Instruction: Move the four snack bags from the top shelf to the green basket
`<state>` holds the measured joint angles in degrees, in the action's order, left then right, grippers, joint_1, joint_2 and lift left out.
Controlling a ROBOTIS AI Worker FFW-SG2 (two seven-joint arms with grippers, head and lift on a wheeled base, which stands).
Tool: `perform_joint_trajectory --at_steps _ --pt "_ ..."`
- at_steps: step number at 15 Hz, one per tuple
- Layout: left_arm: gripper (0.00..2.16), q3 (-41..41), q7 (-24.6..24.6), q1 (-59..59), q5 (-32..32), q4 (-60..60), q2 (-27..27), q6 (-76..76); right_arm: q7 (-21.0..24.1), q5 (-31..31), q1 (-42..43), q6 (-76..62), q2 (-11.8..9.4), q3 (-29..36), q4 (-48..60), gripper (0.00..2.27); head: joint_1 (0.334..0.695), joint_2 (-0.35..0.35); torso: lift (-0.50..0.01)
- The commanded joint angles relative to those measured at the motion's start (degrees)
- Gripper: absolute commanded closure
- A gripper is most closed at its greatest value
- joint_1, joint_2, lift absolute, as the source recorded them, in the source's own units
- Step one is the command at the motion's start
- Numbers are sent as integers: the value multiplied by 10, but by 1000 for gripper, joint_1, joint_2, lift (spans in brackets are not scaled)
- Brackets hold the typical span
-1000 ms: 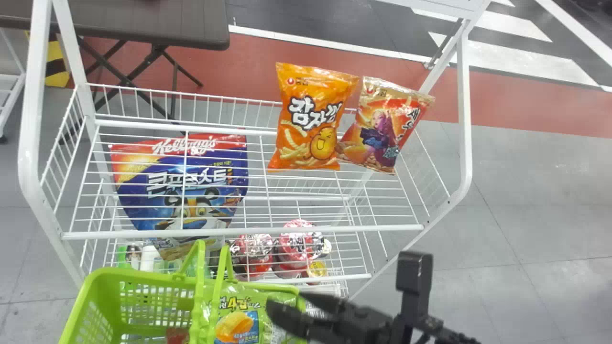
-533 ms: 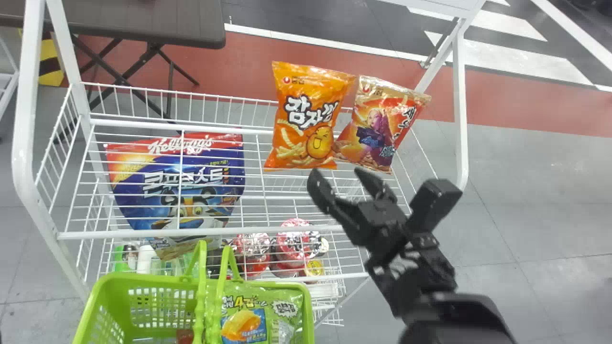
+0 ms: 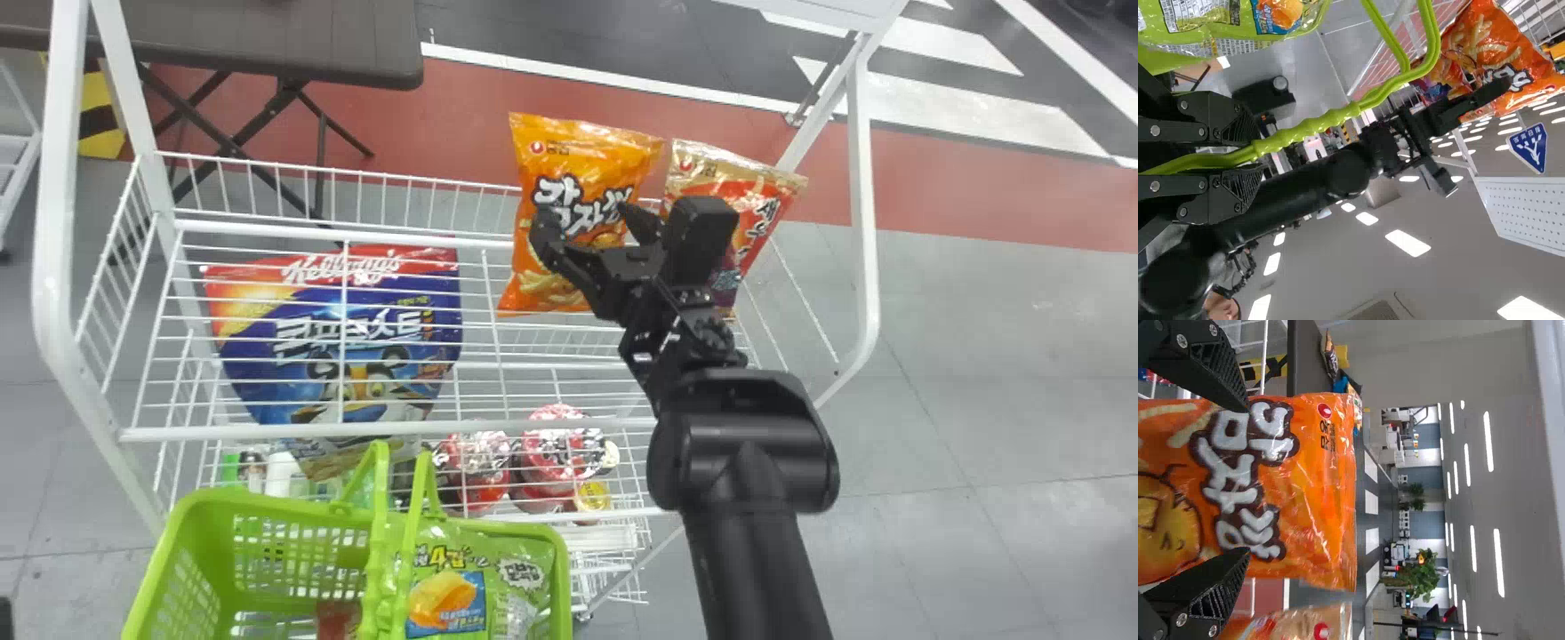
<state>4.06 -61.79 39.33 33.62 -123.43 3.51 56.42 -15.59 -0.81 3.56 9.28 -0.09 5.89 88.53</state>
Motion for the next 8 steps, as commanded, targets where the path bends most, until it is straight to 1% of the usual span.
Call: perform_joint_trajectory --at_steps 1,2,3,5,8 --pt "988 7 0 -1 2 2 0 1 -7 -8 29 14 1 -7 -32 701 695 -295 0" --pt "988 8 0 -3 2 3 0 1 -10 -8 30 46 1 -11 -30 1801 695 -285 0" --pt "988 8 2 -6 2 4 0 3 -16 -6 24 61 1 -9 -23 2132 695 -276 0" --pt "988 7 3 -8 2 5 0 3 -21 2 0 84 1 -12 18 2236 695 -261 0" --pt "988 6 4 -13 2 6 -1 7 -22 26 -25 125 1 -5 74 2236 695 -259 0"
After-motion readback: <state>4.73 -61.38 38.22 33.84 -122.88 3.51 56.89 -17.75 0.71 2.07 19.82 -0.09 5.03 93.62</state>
